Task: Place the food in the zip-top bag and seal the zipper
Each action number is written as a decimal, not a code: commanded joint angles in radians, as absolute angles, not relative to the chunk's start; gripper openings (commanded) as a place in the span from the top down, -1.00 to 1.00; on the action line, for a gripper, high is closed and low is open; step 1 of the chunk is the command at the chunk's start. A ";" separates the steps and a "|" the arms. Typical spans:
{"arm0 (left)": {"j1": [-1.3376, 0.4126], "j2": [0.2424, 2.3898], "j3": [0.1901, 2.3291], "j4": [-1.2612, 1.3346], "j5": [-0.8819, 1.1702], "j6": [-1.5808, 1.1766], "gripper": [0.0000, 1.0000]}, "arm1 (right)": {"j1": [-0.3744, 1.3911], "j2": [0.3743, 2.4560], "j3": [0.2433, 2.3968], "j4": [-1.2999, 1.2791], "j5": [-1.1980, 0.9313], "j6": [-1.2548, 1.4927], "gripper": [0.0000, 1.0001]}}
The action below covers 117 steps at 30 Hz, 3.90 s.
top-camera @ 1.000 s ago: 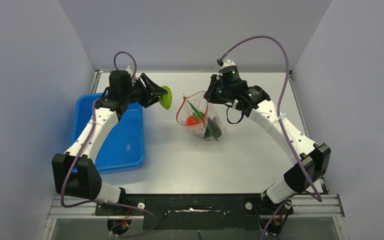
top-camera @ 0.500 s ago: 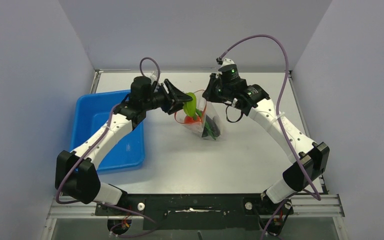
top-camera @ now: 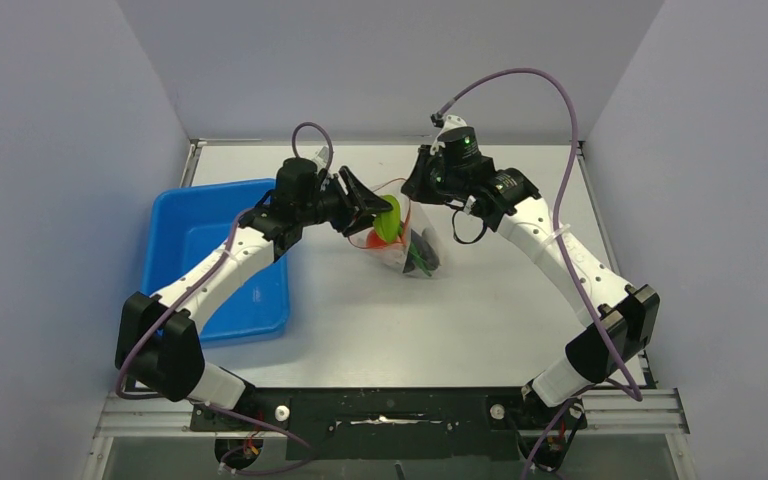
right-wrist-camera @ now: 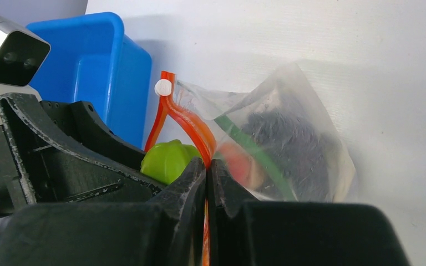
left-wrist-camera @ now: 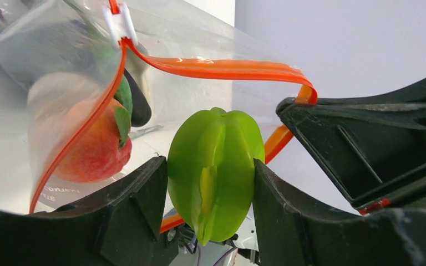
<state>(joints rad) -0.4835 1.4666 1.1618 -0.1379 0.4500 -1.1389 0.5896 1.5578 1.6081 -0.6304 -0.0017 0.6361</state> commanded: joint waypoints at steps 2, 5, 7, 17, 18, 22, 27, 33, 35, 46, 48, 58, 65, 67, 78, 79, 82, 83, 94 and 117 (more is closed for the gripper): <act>-0.483 1.446 1.164 -0.102 0.397 -1.100 0.21 | 0.591 1.503 1.619 -0.531 -0.053 0.632 1.00; -0.483 1.439 1.166 -0.107 0.374 -1.084 0.12 | 0.595 1.499 1.609 -0.526 -0.060 0.635 1.00; -0.483 1.441 1.175 -0.121 0.364 -1.069 0.04 | 0.595 1.495 1.604 -0.528 -0.060 0.637 1.00; -0.482 1.432 1.219 -0.150 0.311 -0.989 -0.39 | 0.592 1.484 1.607 -0.546 -0.034 0.610 1.00; -0.482 1.431 1.229 -0.163 0.305 -0.979 -0.39 | 0.592 1.485 1.609 -0.546 -0.032 0.607 1.00; -0.482 1.416 1.278 -0.254 0.249 -0.899 -0.39 | 0.591 1.486 1.612 -0.549 -0.023 0.596 1.00; -0.478 1.377 1.335 -0.434 0.087 -0.751 -0.36 | 0.585 1.476 1.608 -0.557 -0.007 0.583 1.00; -0.457 1.339 1.370 -0.677 -0.129 -0.637 -0.29 | 0.577 1.458 1.593 -0.558 0.003 0.578 1.00; -0.440 1.330 1.342 -0.736 -0.194 -0.641 -0.22 | 0.575 1.452 1.585 -0.553 0.004 0.578 1.00; -0.316 1.297 1.127 -0.658 -0.230 -0.565 -0.11 | 0.563 1.454 1.575 -0.547 -0.002 0.564 1.00; -0.305 1.300 1.089 -0.623 -0.199 -0.565 -0.11 | 0.559 1.457 1.581 -0.550 -0.003 0.559 1.00; -0.301 1.363 1.033 -0.569 -0.286 -0.451 0.14 | 0.538 1.451 1.565 -0.551 -0.005 0.551 1.00; -0.303 1.332 0.965 -0.477 -0.291 -0.388 0.61 | 0.525 1.456 1.565 -0.548 -0.013 0.549 1.00; -0.310 1.306 0.945 -0.458 -0.290 -0.351 0.82 | 0.521 1.457 1.562 -0.547 -0.014 0.548 1.00; -0.445 1.077 0.833 -0.327 -0.315 -0.030 1.00 | 0.491 1.456 1.537 -0.530 -0.021 0.550 1.00; -0.461 1.058 0.822 -0.326 -0.305 0.010 1.00 | 0.487 1.455 1.534 -0.527 -0.023 0.549 1.00; -0.526 0.979 0.767 -0.309 -0.297 0.161 1.00 | 0.471 1.448 1.517 -0.520 -0.027 0.550 1.00; -0.549 0.945 0.747 -0.294 -0.316 0.195 1.00 | 0.467 1.444 1.511 -0.518 -0.029 0.550 1.00; -0.578 0.724 0.600 -0.382 -0.163 0.457 1.00 | 0.399 1.426 1.455 -0.490 -0.067 0.556 1.00; -0.578 0.599 0.525 -0.628 -0.093 0.692 1.00 | 0.351 1.435 1.435 -0.487 -0.084 0.570 1.00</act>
